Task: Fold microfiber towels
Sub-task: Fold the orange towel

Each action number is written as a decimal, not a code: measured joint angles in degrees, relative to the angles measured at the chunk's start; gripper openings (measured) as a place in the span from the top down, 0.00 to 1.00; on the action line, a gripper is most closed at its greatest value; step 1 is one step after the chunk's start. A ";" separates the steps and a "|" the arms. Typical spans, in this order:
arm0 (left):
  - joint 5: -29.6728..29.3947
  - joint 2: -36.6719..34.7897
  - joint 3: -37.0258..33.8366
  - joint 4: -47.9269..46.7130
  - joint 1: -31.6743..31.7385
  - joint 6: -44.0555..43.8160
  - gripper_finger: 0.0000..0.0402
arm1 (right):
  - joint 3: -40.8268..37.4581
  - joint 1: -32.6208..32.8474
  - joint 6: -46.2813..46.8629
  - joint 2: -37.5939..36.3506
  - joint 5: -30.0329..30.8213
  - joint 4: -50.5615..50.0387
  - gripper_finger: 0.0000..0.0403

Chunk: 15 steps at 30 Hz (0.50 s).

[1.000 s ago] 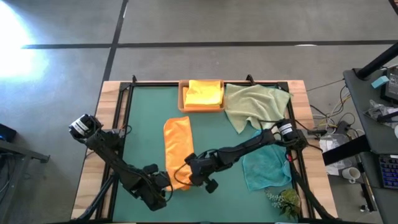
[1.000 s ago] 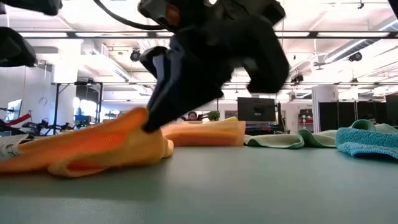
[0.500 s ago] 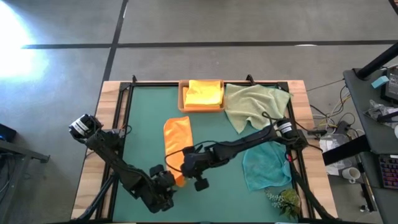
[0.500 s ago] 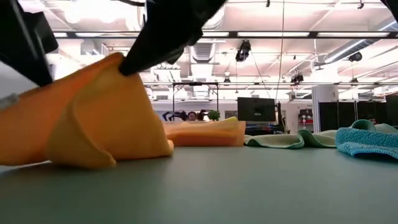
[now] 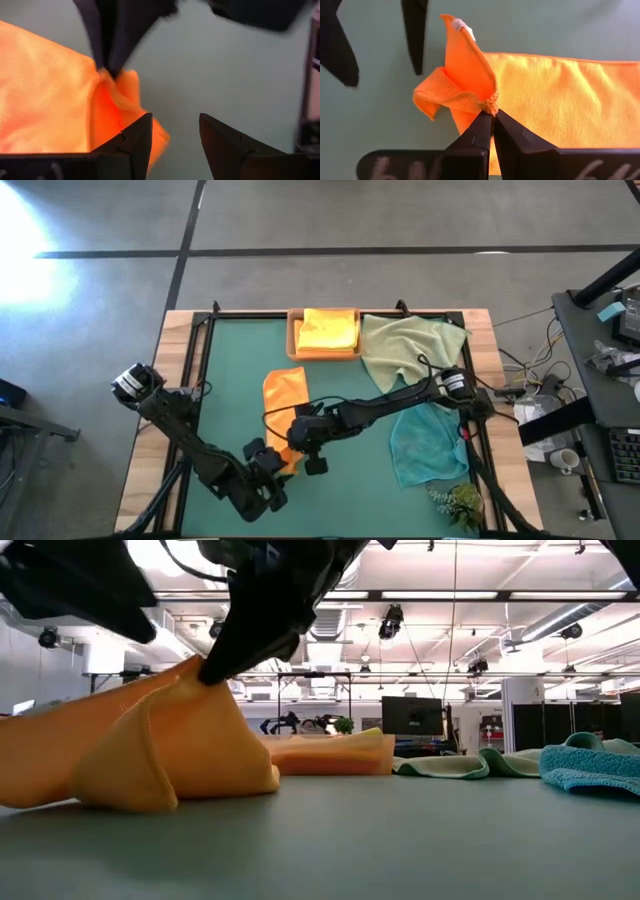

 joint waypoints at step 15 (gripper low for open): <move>-2.36 -0.02 0.06 -0.12 3.80 0.17 0.63 | -0.08 -4.34 7.42 -0.07 0.10 0.01 0.98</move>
